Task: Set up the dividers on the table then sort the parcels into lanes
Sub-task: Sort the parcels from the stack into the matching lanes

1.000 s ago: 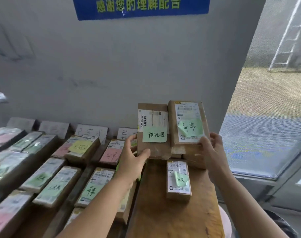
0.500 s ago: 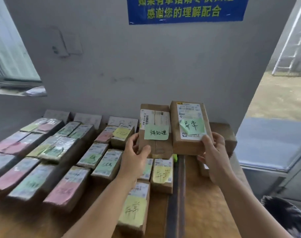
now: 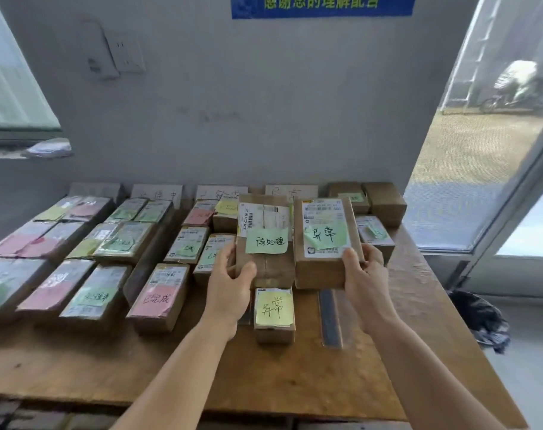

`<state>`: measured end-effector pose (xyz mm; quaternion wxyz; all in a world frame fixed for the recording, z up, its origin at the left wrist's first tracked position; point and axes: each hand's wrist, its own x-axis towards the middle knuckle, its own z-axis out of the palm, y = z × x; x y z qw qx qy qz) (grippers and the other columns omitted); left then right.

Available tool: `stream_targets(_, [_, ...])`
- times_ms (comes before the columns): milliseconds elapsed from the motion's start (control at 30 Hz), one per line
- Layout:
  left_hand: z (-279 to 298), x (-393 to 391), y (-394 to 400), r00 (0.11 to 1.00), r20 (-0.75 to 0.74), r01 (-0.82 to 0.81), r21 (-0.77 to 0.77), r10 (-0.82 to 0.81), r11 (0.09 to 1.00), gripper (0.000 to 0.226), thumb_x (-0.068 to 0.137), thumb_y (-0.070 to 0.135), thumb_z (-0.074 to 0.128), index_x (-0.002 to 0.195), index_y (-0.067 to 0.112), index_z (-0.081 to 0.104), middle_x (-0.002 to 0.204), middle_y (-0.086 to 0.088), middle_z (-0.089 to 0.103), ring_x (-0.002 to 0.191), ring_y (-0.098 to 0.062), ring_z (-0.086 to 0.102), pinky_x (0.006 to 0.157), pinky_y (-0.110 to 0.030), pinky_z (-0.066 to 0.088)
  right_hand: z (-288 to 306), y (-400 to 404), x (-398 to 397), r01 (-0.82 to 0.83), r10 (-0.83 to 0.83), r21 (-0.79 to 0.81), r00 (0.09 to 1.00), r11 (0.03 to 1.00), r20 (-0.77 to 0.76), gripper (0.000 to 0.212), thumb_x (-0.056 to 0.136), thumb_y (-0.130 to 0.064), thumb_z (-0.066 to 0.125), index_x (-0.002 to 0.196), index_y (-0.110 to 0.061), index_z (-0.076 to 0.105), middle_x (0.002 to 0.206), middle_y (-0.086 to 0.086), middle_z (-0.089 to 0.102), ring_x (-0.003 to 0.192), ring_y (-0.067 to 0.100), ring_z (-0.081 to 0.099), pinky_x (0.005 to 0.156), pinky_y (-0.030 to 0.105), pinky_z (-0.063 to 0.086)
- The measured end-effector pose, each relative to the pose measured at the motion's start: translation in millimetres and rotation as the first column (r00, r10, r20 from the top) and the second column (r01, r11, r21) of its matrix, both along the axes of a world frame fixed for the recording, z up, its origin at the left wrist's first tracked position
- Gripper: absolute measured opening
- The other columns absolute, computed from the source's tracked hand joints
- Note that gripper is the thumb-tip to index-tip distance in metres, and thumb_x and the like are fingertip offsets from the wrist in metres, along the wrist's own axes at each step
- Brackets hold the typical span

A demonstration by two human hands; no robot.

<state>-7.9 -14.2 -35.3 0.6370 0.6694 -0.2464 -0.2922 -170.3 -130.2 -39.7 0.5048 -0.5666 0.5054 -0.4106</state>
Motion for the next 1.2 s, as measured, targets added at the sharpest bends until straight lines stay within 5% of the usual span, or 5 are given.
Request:
stream_targets(267, [-7.8, -21.3, 36.9, 0.997, 0.038, -0.076, 0.078, 0.074, 0.994, 0.056, 0.095, 0.017, 0.057, 0.143, 0.035, 0.035, 0.13, 0.005, 0.05, 0.123, -0.017, 0.045, 0.106, -0.043, 0.04, -7.5, 38.2, -20.3, -0.007, -0.014, -0.096, 0.976, 0.995, -0.217, 0.042, 0.097, -0.037, 0.045, 0.136, -0.022, 0.038, 0.127, 0.009, 0.04, 0.085, 0.009, 0.046, 0.079, 0.029, 0.041])
stream_targets(467, [-18.4, -36.1, 63.2, 0.994, 0.028, -0.106, 0.086, 0.104, 0.991, 0.054, 0.094, 0.018, 0.059, 0.141, 0.033, 0.037, 0.129, 0.001, 0.056, 0.12, -0.018, 0.049, 0.103, -0.042, 0.042, -24.2, 67.2, -24.4, -0.049, 0.014, -0.078, 0.915, 0.996, -0.403, 0.048, 0.096, -0.044, 0.044, 0.138, -0.028, 0.029, 0.134, 0.01, 0.03, 0.115, 0.038, 0.042, 0.094, 0.046, 0.045])
stream_targets(667, [-25.2, -32.5, 77.1, 0.996, 0.027, -0.084, 0.065, 0.082, 0.994, 0.051, 0.094, 0.017, 0.058, 0.139, 0.033, 0.039, 0.124, 0.002, 0.059, 0.114, -0.016, 0.052, 0.084, -0.028, 0.044, -36.3, 89.4, -15.9, -0.087, 0.043, -0.059, 0.852, 0.994, -0.521, 0.046, 0.098, -0.042, 0.042, 0.139, -0.028, 0.026, 0.137, 0.011, 0.027, 0.121, 0.039, 0.034, 0.091, 0.044, 0.04])
stream_targets(1067, [-33.9, -7.9, 89.9, 1.0, 0.02, 0.007, 0.1, -0.009, 0.995, 0.05, 0.095, 0.016, 0.057, 0.138, 0.033, 0.04, 0.119, 0.007, 0.059, 0.11, -0.01, 0.052, 0.087, -0.028, 0.043, -68.8, 89.9, 3.6, 0.042, -0.045, -0.019, 0.812, 0.999, -0.582, 0.049, 0.101, -0.034, 0.036, 0.144, -0.012, 0.03, 0.141, 0.016, 0.04, 0.123, 0.041, 0.042, 0.102, 0.049, 0.039])
stream_targets(1200, [-36.4, -4.3, 90.6, 0.999, 0.018, 0.04, 0.103, -0.042, 0.994, 0.048, 0.095, 0.016, 0.057, 0.136, 0.034, 0.041, 0.119, 0.007, 0.059, 0.11, -0.01, 0.053, 0.09, -0.03, 0.045, -74.8, 97.7, 3.9, -0.021, -0.048, -0.1, 0.769, 0.995, -0.637, 0.059, 0.098, -0.021, 0.046, 0.15, -0.015, 0.018, 0.155, 0.01, 0.017, 0.139, 0.033, 0.021, 0.112, 0.043, 0.028])
